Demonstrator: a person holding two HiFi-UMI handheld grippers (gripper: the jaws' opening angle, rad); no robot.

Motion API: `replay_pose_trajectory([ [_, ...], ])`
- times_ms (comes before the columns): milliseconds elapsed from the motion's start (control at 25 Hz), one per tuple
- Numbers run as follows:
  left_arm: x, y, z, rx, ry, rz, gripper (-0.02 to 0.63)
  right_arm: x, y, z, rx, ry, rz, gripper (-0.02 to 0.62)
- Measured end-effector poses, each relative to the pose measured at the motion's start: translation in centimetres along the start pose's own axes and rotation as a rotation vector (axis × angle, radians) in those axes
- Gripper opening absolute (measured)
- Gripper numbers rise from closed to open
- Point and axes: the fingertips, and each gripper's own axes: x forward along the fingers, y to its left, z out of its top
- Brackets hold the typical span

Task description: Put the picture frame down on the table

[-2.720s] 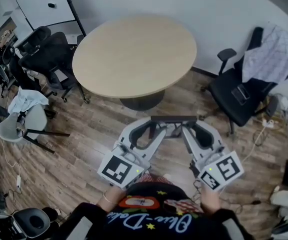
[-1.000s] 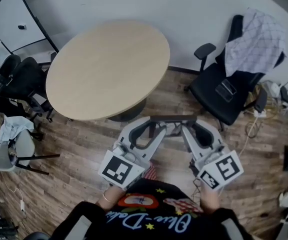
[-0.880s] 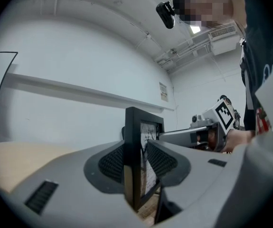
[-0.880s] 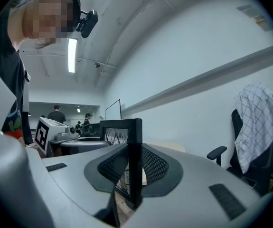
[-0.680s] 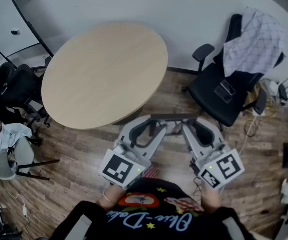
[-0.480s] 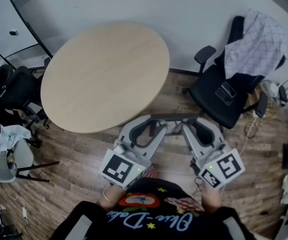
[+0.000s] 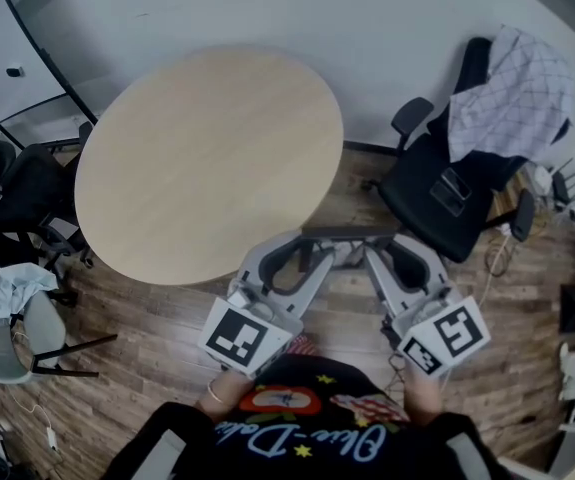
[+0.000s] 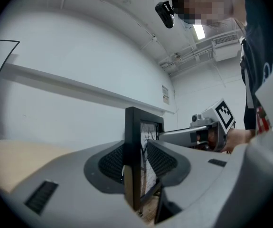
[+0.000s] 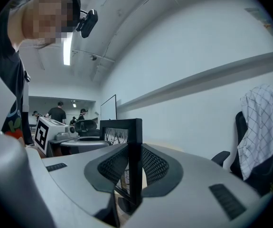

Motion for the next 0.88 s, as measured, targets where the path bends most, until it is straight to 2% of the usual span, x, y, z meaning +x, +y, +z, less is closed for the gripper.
replay_pose_trajectory([
  [520,-0.8,5.4,-0.4,-0.016,-0.004,0.001,0.120,5.4,0.9,-0.2,0.002,0.021,-0.010,0.064],
  [880,0.1,6.1,-1.2,-0.036,-0.005,-0.033,0.121,5.9,0.2,-0.7,0.008,0.039,-0.050,0.065],
])
